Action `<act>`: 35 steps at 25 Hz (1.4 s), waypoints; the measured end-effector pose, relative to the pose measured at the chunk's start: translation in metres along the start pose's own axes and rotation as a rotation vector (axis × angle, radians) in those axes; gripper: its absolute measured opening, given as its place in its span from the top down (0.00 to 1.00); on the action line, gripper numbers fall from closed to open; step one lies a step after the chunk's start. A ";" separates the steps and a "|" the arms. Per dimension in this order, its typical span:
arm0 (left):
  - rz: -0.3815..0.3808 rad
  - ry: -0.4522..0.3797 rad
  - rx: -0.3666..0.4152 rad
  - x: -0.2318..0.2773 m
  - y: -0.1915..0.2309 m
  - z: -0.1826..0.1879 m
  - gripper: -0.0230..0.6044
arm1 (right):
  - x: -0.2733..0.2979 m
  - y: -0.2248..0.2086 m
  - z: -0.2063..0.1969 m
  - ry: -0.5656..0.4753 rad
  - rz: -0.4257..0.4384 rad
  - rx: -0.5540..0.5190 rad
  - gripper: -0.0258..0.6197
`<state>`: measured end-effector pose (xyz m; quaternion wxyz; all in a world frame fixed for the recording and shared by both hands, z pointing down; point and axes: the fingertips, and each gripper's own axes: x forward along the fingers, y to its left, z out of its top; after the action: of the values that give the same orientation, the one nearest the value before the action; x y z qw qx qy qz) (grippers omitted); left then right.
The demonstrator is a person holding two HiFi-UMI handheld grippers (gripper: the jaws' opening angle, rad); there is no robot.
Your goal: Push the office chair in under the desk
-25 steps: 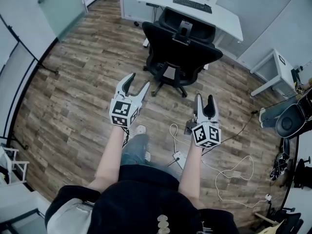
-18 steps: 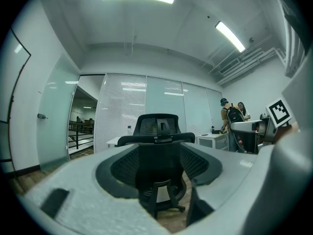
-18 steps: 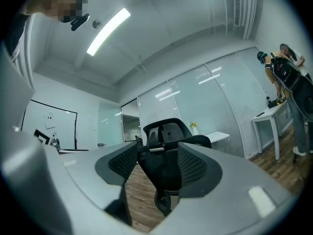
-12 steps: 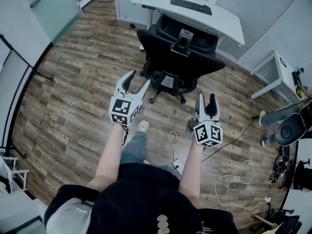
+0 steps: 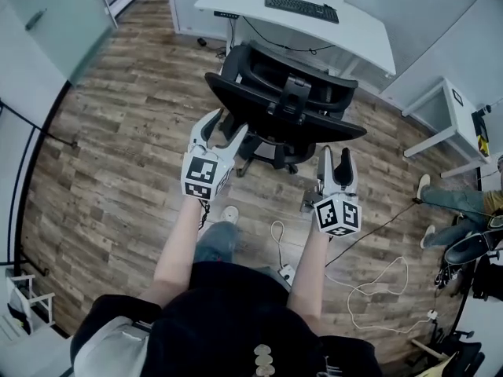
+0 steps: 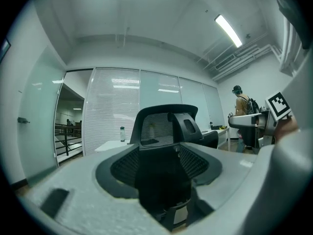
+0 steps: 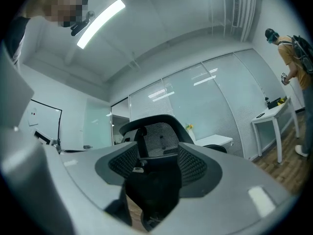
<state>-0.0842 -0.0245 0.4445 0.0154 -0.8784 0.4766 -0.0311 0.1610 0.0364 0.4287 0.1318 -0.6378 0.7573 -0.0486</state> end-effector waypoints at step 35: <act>-0.214 0.101 0.101 0.120 0.045 0.018 0.57 | 0.121 -0.033 0.016 0.139 0.067 -0.191 0.60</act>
<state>-0.0554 -0.1493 0.4291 0.0320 -0.9198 0.3780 -0.1004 0.1785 -0.0866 0.4053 0.0194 -0.6168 0.7867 -0.0159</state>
